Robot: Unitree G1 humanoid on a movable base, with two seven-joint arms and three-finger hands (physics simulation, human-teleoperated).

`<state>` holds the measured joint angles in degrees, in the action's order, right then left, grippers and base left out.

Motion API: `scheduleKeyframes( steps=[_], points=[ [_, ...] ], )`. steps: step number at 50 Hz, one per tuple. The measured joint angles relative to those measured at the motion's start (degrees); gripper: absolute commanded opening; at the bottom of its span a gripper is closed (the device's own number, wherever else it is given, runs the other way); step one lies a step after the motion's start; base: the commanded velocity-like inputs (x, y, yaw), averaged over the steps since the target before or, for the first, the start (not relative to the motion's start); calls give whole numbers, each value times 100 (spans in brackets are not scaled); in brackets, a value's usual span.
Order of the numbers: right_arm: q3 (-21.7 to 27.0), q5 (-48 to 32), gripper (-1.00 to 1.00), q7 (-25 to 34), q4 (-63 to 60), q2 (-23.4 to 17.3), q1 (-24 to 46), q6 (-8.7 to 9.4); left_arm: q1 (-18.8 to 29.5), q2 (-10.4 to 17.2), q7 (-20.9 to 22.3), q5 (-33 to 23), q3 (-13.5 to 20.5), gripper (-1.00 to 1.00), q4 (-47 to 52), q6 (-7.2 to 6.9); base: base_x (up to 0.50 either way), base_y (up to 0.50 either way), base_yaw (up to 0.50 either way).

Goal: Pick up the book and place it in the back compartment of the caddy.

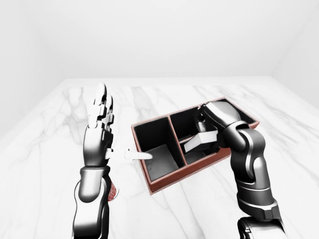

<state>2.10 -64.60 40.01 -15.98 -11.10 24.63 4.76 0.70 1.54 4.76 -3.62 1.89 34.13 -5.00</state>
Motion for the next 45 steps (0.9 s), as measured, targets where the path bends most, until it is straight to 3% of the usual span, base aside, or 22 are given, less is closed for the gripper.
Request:
scheduleKeyframes(
  steps=[45],
  points=[
    [-18, 183, -100, 0, 1476, -193, 487, -226, -46, -15, 13, -52, -52, 100, -17, 0, 0, 0, 0]
  ],
)
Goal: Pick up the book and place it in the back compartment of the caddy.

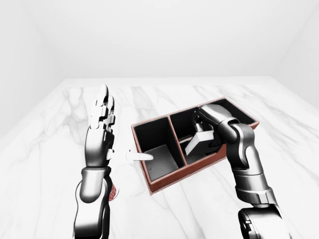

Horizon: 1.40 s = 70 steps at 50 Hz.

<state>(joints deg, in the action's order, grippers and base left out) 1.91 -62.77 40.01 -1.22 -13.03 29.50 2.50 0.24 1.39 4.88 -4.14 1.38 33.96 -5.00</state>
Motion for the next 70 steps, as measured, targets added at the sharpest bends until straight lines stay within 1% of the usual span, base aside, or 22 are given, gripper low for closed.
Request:
scheduleKeyframes(
  steps=[34, 57, 70],
  points=[
    [-34, -9, -100, -68, 723, -64, 147, -148, -25, -9, 8, -35, -36, 100, 13, 0, 0, 0, 0],
    [-22, 103, -100, -373, 994, -99, 345, -114, -54, -16, 11, -54, -61, 100, -29, 0, 0, 0, 0],
    [-36, 155, -100, -677, 1281, -125, 439, -195, -71, -19, 18, -60, -69, 100, -8, 0, 0, 0, 0]
  ],
)
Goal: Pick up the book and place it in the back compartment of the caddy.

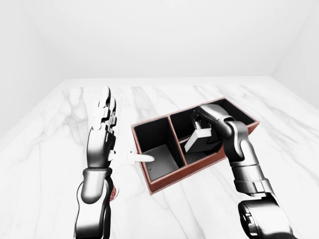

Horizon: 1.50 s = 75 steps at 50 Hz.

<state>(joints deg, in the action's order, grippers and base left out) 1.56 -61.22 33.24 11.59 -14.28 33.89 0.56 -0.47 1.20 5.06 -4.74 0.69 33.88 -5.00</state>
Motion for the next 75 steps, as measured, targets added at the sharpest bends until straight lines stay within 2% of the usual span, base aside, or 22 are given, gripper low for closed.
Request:
scheduleKeyframes(
  steps=[43, 53, 72, 73, 75],
  points=[
    [-84, 35, -100, -1195, 1446, -127, 288, -473, -37, -11, 4, -33, -46, 100, -8, 0, 0, 0, 0],
    [-73, 118, -100, -1282, 1736, -134, 415, -556, -56, -16, 6, -45, -65, 100, -3, 0, 0, 0, 0],
    [-163, 332, -100, -1261, 1995, -213, 581, -555, -72, -19, 13, -54, -64, 100, 47, 0, 1, 0, 1],
    [-175, 335, 100, -1295, 2025, -213, 592, -555, -71, -19, 13, -54, -65, 100, 48, 0, 1, 0, 1],
    [-192, 342, 100, -888, 1882, -250, 584, -523, -73, -19, 13, -55, -61, 100, 53, 0, 1, 0, 2]
  ],
)
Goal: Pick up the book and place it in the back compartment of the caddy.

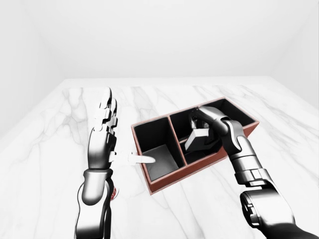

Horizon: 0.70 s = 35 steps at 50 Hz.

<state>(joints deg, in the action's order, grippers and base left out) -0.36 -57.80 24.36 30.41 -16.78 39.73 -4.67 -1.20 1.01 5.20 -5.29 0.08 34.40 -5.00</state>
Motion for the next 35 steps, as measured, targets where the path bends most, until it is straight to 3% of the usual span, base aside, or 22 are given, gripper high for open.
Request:
scheduleKeyframes(
  steps=[3, 8, 17, 22, 35],
  points=[
    [-21, 102, 100, 624, -315, -62, -93, 118, -2, 0, 0, -1, 4, 100, 3, 0, 1, 0, 2],
    [-57, 288, 100, 646, -581, -27, -366, 228, -1, -1, -1, -4, 5, 100, 4, 0, 1, 0, 2],
    [-260, 477, 100, -438, -443, 83, -873, -33, 6, -3, -3, -10, -6, 100, -12, 0, 1, 0, 1],
    [-337, 504, 100, -867, -311, 126, -900, -33, 9, -3, -6, -13, -11, 100, -29, 0, 1, 0, 0],
    [-172, 294, 100, -296, -741, 137, -920, 80, 10, -2, -5, -20, -26, 100, -17, 0, 0, 0, 0]
  ],
)
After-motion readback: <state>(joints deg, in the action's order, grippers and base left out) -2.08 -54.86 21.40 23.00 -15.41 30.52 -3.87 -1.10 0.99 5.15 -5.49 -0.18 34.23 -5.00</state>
